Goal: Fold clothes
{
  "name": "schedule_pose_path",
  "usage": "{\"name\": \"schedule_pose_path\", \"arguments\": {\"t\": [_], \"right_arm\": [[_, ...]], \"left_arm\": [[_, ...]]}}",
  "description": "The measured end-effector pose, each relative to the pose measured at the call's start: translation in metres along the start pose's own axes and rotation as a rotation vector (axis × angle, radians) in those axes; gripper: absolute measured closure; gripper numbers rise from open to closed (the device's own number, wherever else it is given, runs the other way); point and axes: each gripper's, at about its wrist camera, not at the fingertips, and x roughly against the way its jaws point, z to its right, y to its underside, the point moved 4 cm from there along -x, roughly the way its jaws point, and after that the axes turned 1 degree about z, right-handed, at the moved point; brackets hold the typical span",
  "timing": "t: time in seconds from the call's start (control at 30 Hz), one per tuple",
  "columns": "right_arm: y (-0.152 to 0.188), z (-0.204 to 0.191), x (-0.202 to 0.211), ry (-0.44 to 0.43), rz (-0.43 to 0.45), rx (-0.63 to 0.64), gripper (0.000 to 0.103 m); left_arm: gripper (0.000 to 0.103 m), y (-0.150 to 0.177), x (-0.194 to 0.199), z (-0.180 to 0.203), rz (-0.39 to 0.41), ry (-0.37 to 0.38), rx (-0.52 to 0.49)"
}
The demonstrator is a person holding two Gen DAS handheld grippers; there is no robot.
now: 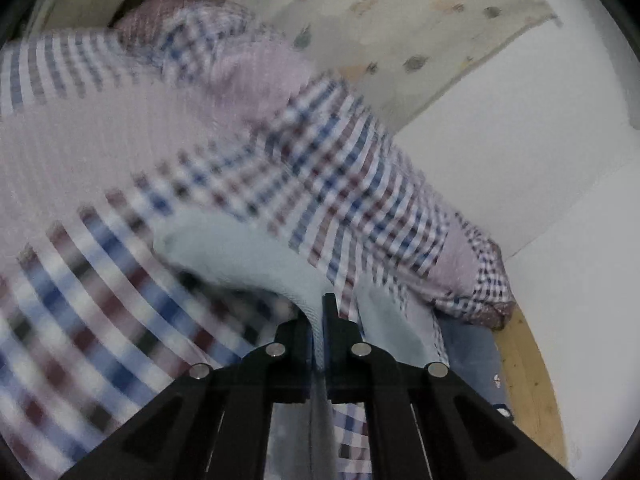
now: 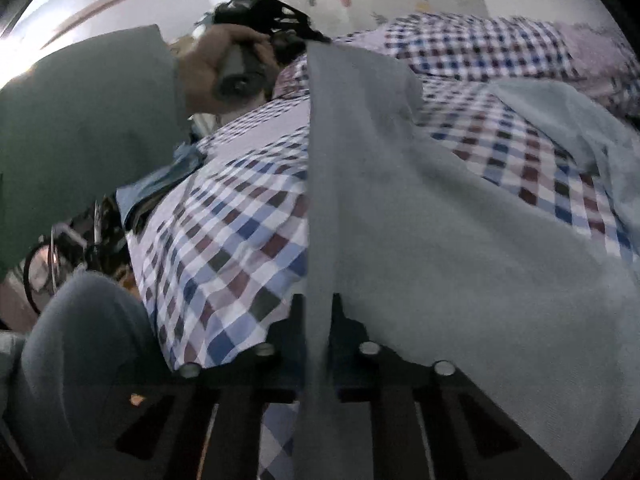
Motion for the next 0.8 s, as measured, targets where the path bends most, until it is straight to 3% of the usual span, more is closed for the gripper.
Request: {"name": "schedule_pose_path", "arguments": {"t": [0.1, 0.17, 0.27, 0.37, 0.4, 0.43, 0.47, 0.53, 0.67, 0.8], "right_arm": [[0.006, 0.0, 0.004, -0.003, -0.008, 0.012, 0.095], [0.009, 0.004, 0.003, 0.012, -0.027, 0.014, 0.094], [0.015, 0.007, 0.001, 0.039, -0.051, 0.016, 0.092], [0.017, 0.009, 0.003, 0.052, -0.052, 0.021, 0.092], [0.017, 0.01, 0.003, 0.056, -0.053, 0.023, 0.092], [0.017, 0.011, 0.003, 0.06, -0.054, 0.024, 0.092], [0.018, 0.011, 0.002, 0.065, -0.057, 0.025, 0.092], [0.018, 0.012, -0.002, 0.069, -0.059, 0.016, 0.089], [0.018, 0.018, -0.005, 0.059, -0.062, -0.007, 0.084], [0.019, 0.02, -0.008, 0.052, -0.066, -0.011, 0.083]], "left_arm": [[0.101, 0.006, 0.057, -0.011, 0.105, -0.015, -0.115], [0.1, 0.022, 0.078, -0.043, 0.096, -0.076, -0.155], [0.1, 0.059, 0.068, -0.119, -0.126, -0.192, -0.041], [0.096, 0.083, 0.07, -0.17, -0.222, -0.136, 0.173], [0.092, 0.085, 0.075, -0.178, -0.212, -0.11, 0.211], [0.075, 0.086, 0.079, -0.185, -0.202, -0.084, 0.249], [0.05, 0.087, 0.083, -0.19, -0.189, -0.062, 0.275], [0.026, 0.08, 0.088, -0.195, -0.133, -0.034, 0.307], [0.022, 0.059, 0.09, -0.212, -0.056, -0.022, 0.344], [0.022, 0.039, 0.061, -0.227, -0.116, -0.046, 0.349]]}}
